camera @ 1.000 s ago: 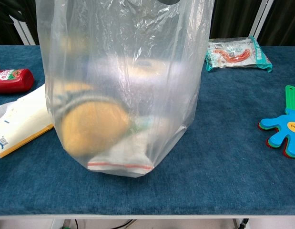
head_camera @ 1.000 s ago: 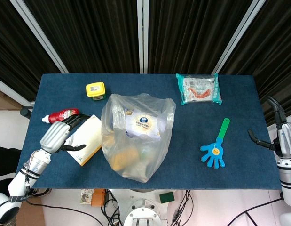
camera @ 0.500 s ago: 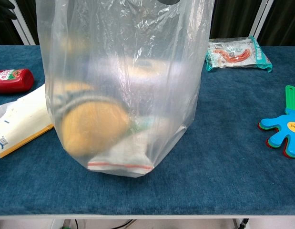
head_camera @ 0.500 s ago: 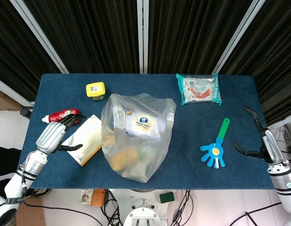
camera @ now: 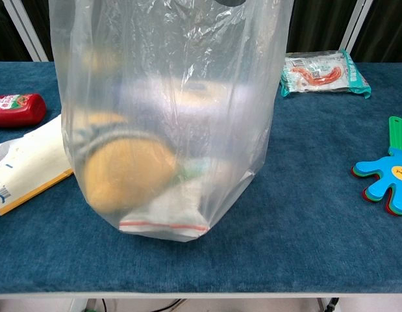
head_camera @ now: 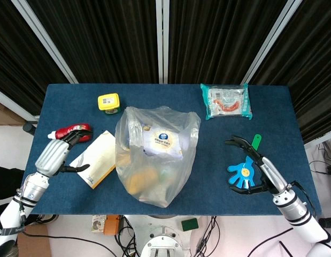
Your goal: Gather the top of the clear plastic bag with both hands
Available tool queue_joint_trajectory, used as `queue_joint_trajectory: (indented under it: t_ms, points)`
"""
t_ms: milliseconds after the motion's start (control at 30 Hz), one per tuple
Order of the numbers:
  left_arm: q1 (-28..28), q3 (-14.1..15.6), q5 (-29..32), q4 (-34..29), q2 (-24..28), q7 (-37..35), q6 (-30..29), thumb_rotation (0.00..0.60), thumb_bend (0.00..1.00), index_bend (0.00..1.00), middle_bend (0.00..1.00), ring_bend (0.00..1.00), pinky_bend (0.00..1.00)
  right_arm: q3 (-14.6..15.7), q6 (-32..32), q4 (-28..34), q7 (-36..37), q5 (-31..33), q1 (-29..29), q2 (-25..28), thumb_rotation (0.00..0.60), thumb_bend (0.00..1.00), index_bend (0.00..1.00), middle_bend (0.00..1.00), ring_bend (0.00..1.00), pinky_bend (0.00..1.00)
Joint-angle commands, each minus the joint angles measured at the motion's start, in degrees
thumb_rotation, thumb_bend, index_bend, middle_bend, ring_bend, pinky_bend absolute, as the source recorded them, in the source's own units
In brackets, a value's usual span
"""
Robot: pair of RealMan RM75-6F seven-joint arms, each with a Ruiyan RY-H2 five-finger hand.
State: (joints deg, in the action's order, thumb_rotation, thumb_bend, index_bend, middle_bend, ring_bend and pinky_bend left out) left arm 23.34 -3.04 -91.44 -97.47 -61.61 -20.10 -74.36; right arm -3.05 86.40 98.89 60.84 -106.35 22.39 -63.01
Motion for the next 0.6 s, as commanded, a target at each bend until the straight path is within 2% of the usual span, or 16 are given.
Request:
queue_joint_trajectory:
  t_ms: [33,367,600]
  points:
    - [-0.3,0.1,-0.1,0.2,0.3,-0.4,-0.4,0.6,0.12,0.18,0.2,0.18,0.37,-0.9,-2.2,1.4,-0.2,1.9,1.8,-1.1,0.6,0.14,0.0,0.13,0.02,0.1]
    - [-1.2,0.6,-0.5,1.0,1.0,-1.7,-1.5,0.6,0.12,0.18,0.2,0.18,0.37,-1.3,-6.8,1.4,-1.0,4.4,5.6,-4.1,0.6,0.15,0.02,0.13,0.02,0.1]
    - [-1.4,0.6,-0.5,1.4,1.3,-2.4,-1.7,0.6,0.12,0.18,0.2,0.18,0.37,-1.9,-8.2,1.8,-2.5,5.3,7.6,-5.6,0.6,0.18,0.09,0.14,0.03,0.11]
